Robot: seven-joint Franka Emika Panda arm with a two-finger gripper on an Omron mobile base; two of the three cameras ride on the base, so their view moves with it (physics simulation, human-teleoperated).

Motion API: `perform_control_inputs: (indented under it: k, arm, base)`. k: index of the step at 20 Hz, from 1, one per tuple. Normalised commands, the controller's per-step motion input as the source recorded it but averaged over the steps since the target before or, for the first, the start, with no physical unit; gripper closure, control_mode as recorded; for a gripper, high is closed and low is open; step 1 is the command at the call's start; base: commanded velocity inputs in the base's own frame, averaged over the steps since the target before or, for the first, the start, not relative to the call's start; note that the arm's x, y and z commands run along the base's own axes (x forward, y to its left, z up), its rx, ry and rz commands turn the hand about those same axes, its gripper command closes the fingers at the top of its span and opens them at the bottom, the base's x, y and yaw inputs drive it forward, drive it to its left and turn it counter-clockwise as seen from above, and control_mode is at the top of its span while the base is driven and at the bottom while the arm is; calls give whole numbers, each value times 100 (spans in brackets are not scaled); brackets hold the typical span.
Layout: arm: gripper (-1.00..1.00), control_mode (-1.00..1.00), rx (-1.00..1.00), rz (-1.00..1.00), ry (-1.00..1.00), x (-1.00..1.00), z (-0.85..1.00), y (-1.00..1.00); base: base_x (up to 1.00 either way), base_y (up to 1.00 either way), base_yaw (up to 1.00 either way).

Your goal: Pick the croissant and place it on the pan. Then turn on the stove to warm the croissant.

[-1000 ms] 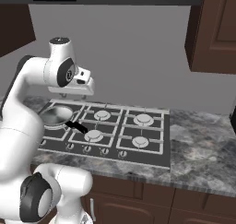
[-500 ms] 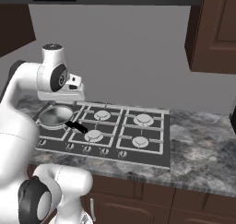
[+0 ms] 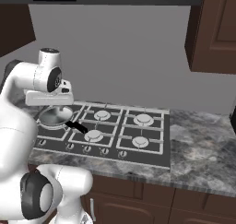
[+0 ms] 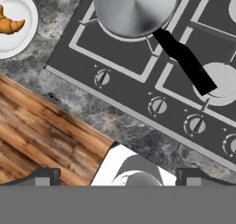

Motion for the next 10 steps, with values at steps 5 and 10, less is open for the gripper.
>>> perform_control_inputs:
  k: [5, 10]
  arm:
    - [-100, -100, 1, 21, 2, -7, -17, 57]
    - [-100, -100, 0, 11, -1, -12, -14, 52]
  base:
    - [0, 0, 0]
    - [0, 0, 0]
